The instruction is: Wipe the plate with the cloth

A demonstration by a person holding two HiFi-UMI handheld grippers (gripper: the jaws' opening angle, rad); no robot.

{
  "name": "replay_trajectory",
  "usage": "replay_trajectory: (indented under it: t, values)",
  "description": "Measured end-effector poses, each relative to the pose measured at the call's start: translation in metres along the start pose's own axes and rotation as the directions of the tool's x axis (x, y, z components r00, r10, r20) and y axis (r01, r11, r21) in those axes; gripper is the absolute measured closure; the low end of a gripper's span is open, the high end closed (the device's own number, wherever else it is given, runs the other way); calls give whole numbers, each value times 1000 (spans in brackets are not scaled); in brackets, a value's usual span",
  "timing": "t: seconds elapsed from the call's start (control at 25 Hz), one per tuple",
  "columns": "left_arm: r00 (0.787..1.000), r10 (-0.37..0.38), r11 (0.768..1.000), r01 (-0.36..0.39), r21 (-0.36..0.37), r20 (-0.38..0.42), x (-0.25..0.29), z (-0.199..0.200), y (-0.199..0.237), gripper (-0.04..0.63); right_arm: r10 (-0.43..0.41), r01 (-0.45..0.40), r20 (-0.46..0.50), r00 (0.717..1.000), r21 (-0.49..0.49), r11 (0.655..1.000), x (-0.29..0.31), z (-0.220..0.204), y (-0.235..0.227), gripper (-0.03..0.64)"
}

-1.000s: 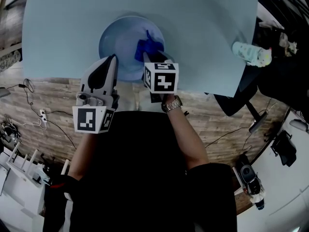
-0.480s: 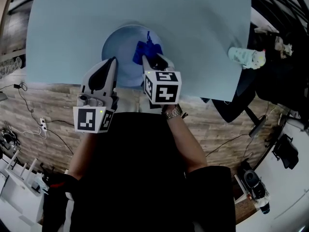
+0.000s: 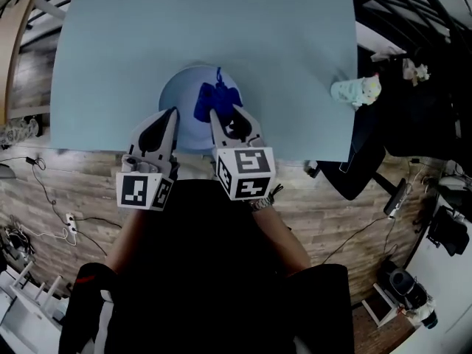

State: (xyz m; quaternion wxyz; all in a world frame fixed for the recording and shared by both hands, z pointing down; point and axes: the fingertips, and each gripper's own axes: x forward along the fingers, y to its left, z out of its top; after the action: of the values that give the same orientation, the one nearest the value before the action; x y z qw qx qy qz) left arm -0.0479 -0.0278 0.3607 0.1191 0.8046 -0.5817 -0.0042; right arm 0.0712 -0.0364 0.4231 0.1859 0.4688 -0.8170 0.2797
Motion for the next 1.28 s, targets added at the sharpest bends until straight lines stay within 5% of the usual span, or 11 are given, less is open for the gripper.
replay_trajectory:
  t: [0.48, 1.28]
  values:
    - [993, -70, 997, 66, 45, 95, -22, 65, -24, 594, -23, 40, 290, 957, -54, 998, -83, 68, 27, 499]
    - [985, -10, 999, 2, 45, 173, -16, 137, -10, 594, -36, 46, 460, 887, -10, 999, -125, 154, 25, 499]
